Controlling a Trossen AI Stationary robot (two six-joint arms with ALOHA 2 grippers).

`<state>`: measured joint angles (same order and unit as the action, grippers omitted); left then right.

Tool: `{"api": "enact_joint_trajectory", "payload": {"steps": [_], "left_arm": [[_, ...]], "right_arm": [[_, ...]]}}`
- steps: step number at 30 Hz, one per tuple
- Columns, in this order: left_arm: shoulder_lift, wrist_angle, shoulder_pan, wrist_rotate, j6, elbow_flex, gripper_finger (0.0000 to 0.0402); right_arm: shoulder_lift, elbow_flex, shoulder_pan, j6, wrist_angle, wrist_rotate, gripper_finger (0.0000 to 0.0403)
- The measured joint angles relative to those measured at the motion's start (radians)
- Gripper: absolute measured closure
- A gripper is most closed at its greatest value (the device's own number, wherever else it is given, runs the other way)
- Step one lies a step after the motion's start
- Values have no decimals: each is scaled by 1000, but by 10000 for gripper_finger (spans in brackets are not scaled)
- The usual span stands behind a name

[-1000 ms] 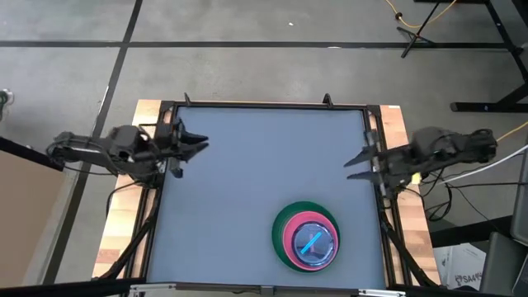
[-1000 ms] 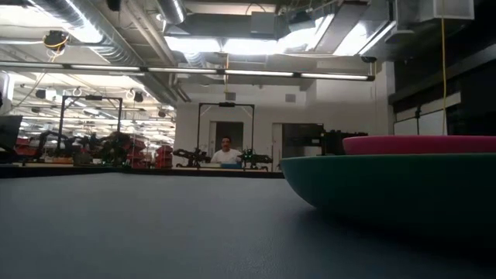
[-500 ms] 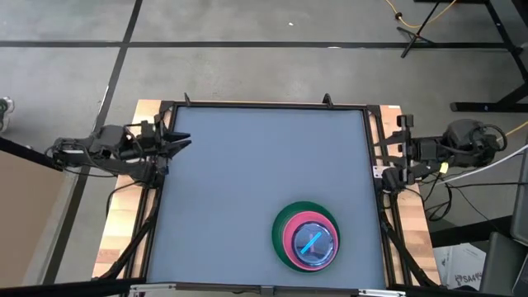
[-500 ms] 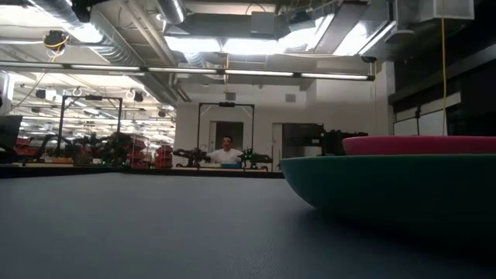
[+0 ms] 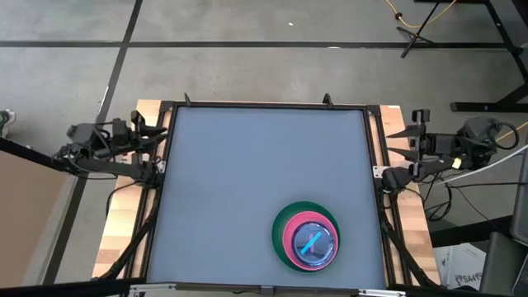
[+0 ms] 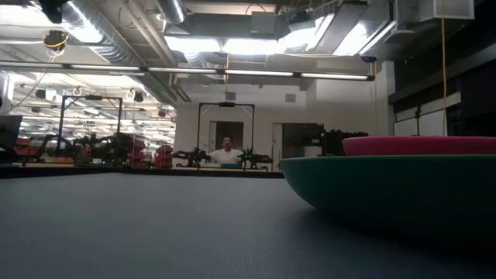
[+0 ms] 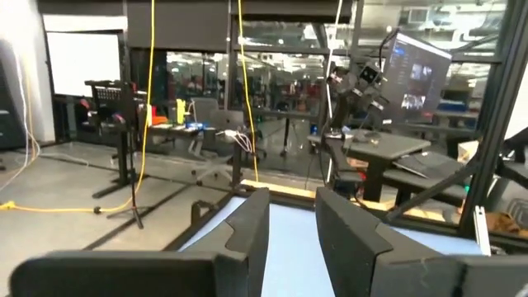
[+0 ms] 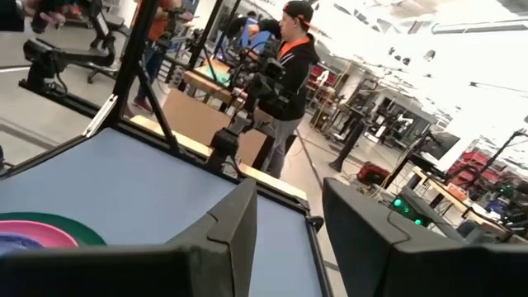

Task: Stack plastic plates
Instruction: Return to Home Position

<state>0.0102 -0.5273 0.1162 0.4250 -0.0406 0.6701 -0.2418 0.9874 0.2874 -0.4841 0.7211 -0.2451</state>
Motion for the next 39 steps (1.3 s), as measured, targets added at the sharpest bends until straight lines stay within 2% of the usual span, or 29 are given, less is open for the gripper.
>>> {"api": "enact_joint_trajectory", "payload": {"steps": [12,19,23,25,27,32,39], "left_arm": [[-4,-133,1,-23,-13,5,308],[-5,-83,0,-36,-20,-63,308],[-5,21,0,-50,-29,-164,308],[-4,96,0,-52,-29,-224,308],[-4,172,0,-56,-29,-285,308],[-4,338,0,-124,-29,-423,308],[-5,609,0,-154,7,-594,308]], "right_arm": [[103,-14,0,-10,58,-17,267],[236,-194,0,-85,-64,-60,267],[235,-291,0,-76,-126,-128,267],[234,-341,0,-68,-225,-126,267],[237,-397,0,-68,-254,-123,267],[237,-508,0,-39,-402,-57,267],[235,-697,0,-32,-637,-59,267]]}}
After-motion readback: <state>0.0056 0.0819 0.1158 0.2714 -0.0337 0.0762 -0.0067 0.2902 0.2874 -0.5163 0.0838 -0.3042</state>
